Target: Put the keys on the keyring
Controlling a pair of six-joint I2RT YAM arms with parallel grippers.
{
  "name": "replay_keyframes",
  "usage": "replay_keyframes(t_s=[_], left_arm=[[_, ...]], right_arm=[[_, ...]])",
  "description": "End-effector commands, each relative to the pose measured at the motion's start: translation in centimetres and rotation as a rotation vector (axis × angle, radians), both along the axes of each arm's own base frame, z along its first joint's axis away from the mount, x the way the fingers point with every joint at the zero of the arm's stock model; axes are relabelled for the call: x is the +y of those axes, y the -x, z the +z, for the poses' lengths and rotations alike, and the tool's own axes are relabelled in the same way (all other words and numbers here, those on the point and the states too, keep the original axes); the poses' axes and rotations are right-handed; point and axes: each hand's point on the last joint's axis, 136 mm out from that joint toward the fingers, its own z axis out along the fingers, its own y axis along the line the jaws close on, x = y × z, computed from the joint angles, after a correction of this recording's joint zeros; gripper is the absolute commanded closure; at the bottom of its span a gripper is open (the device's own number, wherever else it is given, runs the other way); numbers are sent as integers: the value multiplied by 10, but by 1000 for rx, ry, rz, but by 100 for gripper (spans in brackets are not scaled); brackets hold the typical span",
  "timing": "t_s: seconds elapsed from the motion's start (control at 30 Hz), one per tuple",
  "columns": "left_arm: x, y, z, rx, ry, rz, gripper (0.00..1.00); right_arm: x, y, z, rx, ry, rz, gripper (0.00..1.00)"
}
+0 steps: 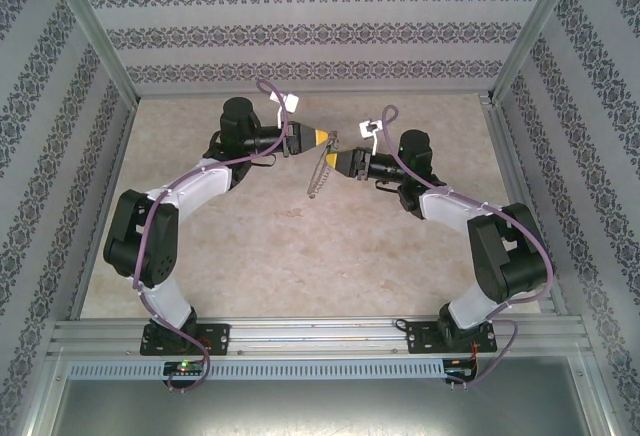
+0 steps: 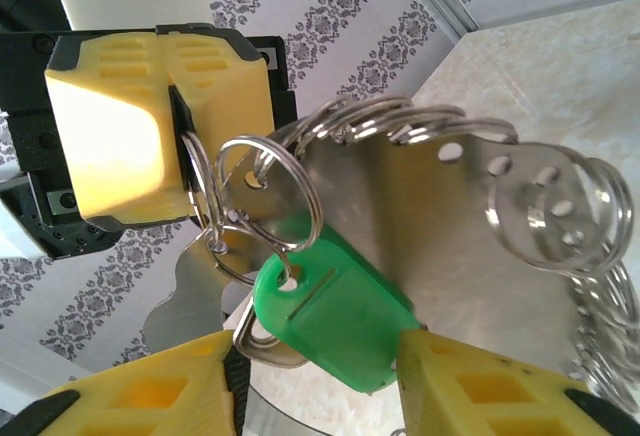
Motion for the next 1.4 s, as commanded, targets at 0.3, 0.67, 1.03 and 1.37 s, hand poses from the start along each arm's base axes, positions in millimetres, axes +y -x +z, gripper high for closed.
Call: replay_keyframes(t_s=[0.3,0.67,1.03,1.37], left_arm=[[0,12,30,-101,44,-4,100],[3,12,33,-124,58,22,100],[3,13,35,-138,69,31,100],[4,14,35,-143,73,35,100]], right_arm=[[3,7,14,-74,-4,15,98],[11,23,19,-87,7,63,100],[20,35,9,-79,42,104,100],[18,29,17,-96,45,73,100]])
